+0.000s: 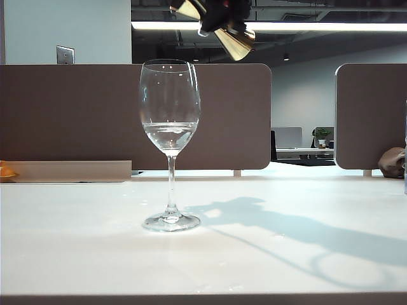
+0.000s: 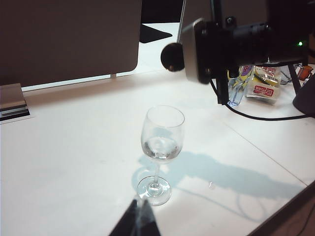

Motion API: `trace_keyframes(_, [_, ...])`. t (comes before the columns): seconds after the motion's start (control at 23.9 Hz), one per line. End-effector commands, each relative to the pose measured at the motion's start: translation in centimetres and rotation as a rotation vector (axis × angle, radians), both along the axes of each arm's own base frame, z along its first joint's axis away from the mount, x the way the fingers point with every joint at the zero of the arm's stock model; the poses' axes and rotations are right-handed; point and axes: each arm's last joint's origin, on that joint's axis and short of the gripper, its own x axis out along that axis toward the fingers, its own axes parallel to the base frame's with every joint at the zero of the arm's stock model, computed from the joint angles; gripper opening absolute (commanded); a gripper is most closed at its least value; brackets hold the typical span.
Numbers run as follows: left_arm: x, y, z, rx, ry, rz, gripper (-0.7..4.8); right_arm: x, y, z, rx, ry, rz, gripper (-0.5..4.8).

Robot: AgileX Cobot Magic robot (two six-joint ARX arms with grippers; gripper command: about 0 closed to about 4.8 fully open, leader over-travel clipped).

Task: Pick up the jigger and pour the water inside into the glass.

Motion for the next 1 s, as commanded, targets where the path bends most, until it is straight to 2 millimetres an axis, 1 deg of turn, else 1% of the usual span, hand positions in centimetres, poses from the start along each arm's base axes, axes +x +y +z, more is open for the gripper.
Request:
trace_keyframes(0.04, [0.0, 0.0, 0.2, -0.001, -0.016, -0.002, -0.03, 0.3, -0.3, 1.3, 0.315, 0.075, -0.093, -0.02])
trace_keyframes(0.13, [0.0, 0.0, 0.2, -0.001, -0.016, -0.002, -0.02, 0.9, -1.3, 1.2, 0.49, 0.175, -0.19, -0.02])
trace_keyframes(0.21, [0.0, 0.0, 0.2, -0.001, -0.016, -0.002, -0.03, 1.2, -1.9, 1.3, 0.565, 0.213, -0.232, -0.02])
trace_keyframes(0.25, [0.0, 0.0, 0.2, -0.001, -0.016, -0.002, -0.03, 1.3, -2.6, 1.5, 0.641, 0.243, -0.266, -0.02])
trace_keyframes(0.29, [0.0, 0.0, 0.2, -0.001, -0.016, -0.002, -0.03, 1.3, -2.9, 1.6, 0.665, 0.247, -0.268, -0.02])
trace_keyframes(0.33, [0.0, 0.0, 0.2, -0.001, -0.016, -0.002, -0.02, 1.0, -3.8, 1.6, 0.673, 0.246, -0.27, -0.02])
trace_keyframes(0.46, [0.0, 0.0, 0.2, -0.001, -0.016, -0.002, -0.03, 0.4, -4.8, 1.0, 0.681, 0.26, -0.266, -0.02])
trace_keyframes(0.5, [0.0, 0.0, 0.2, -0.001, -0.016, -0.002, -0.03, -0.1, -5.8, 0.6, 0.725, 0.283, -0.268, -0.02])
trace_keyframes(0.54, [0.0, 0.0, 0.2, -0.001, -0.016, -0.003, -0.03, -0.4, -6.4, 0.3, 0.755, 0.283, -0.276, -0.02])
trace_keyframes(0.59, [0.0, 0.0, 0.2, -0.001, -0.016, -0.003, -0.03, -1.1, -7.3, -0.4, 0.796, 0.284, -0.278, -0.02])
trace_keyframes(0.63, [0.0, 0.0, 0.2, -0.001, -0.016, -0.002, -0.03, -1.5, -7.6, -0.7, 0.805, 0.289, -0.268, -0.01])
trace_keyframes(0.67, [0.0, 0.0, 0.2, -0.001, -0.016, -0.003, -0.03, -2.2, -8.1, -1.4, 0.808, 0.291, -0.263, -0.01])
trace_keyframes(0.75, [0.0, 0.0, 0.2, -0.001, -0.016, -0.002, -0.03, -3.1, -8.6, -2.9, 0.83, 0.323, -0.266, -0.01])
trace_keyframes(0.84, [0.0, 0.0, 0.2, -0.001, -0.016, -0.002, -0.02, -3.6, -8.9, -4.1, 0.877, 0.356, -0.271, -0.01])
trace_keyframes(0.88, [0.0, 0.0, 0.2, -0.001, -0.016, -0.002, -0.03, -4.0, -9.1, -5.0, 0.915, 0.374, -0.272, -0.01])
trace_keyframes(0.96, [0.0, 0.0, 0.2, -0.001, -0.016, -0.003, -0.03, -4.2, -9.2, -6.0, 0.945, 0.402, -0.272, -0.01])
trace_keyframes(1.0, [0.0, 0.0, 0.2, -0.001, -0.016, -0.002, -0.03, -4.3, -9.3, -6.8, 0.961, 0.418, -0.278, -0.01])
